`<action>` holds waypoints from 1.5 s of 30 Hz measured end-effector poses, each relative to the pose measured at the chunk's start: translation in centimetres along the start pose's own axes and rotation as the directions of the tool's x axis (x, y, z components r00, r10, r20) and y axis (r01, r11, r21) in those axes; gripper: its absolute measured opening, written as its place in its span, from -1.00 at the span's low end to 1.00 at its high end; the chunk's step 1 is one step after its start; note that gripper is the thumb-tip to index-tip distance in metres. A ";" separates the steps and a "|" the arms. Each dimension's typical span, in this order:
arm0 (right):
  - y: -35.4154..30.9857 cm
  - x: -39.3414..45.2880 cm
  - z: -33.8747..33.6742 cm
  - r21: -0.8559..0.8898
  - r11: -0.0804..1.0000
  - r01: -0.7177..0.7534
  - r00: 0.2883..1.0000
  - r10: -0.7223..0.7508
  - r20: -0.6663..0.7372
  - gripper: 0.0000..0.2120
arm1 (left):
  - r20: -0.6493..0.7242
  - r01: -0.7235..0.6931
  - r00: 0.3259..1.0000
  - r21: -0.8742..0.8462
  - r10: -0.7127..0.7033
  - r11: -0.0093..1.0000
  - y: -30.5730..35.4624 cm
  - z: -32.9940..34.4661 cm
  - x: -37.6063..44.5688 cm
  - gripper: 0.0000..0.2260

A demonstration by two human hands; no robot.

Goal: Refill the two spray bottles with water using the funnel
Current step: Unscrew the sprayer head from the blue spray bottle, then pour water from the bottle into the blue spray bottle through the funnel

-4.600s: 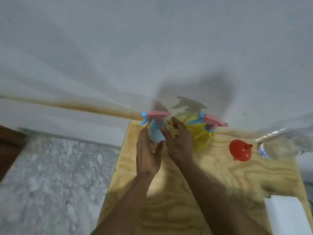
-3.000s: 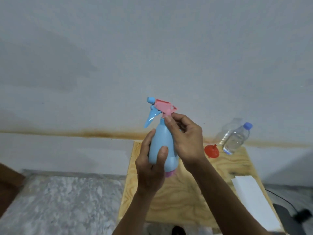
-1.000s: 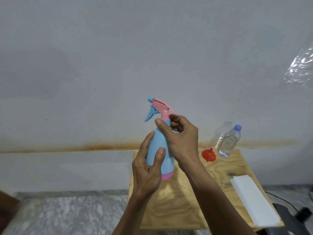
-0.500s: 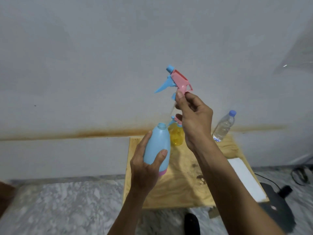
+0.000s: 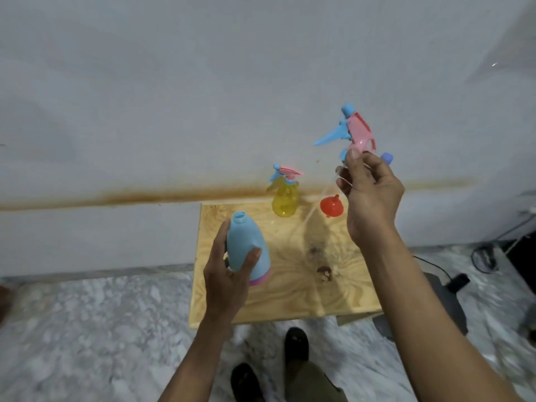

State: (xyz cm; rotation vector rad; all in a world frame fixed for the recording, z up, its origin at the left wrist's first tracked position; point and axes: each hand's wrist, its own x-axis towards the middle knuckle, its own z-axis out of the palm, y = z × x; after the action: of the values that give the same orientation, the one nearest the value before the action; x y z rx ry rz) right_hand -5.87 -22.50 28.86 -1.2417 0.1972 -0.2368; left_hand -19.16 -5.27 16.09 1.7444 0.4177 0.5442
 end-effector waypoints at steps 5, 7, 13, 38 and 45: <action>8.6 1.7 -4.3 -0.307 0.938 -0.159 0.987 0.161 -0.020 -0.80 | 0.008 0.122 0.992 0.092 -0.123 0.988 -2.4 1.9 0.1 -0.23; 11.9 1.9 -5.8 -0.456 0.859 -0.234 0.970 0.240 -0.045 -0.72 | 0.009 0.143 0.989 0.124 -0.145 0.982 -3.7 3.0 0.1 -0.29; 18.9 2.5 -9.0 -0.645 0.722 -0.248 0.938 0.346 0.026 -0.80 | -0.026 0.192 0.981 0.198 -0.191 0.961 -5.8 6.3 -0.6 -0.36; 29.8 2.4 -7.7 -0.946 0.276 -0.172 0.918 0.393 -0.052 -0.65 | 0.026 0.251 0.964 0.231 -0.264 0.940 -12.6 7.4 -0.8 -0.47; 29.6 1.9 -7.6 -0.954 0.255 -0.156 0.931 0.360 -0.056 -0.62 | 0.030 0.202 0.976 0.231 -0.214 0.952 -12.6 7.0 -1.1 -0.49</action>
State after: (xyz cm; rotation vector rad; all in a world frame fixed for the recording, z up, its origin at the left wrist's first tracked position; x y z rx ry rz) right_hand -4.07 -20.89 -1.69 -2.4278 0.4282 0.3915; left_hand -16.00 -8.55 2.39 1.9006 0.6375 0.3049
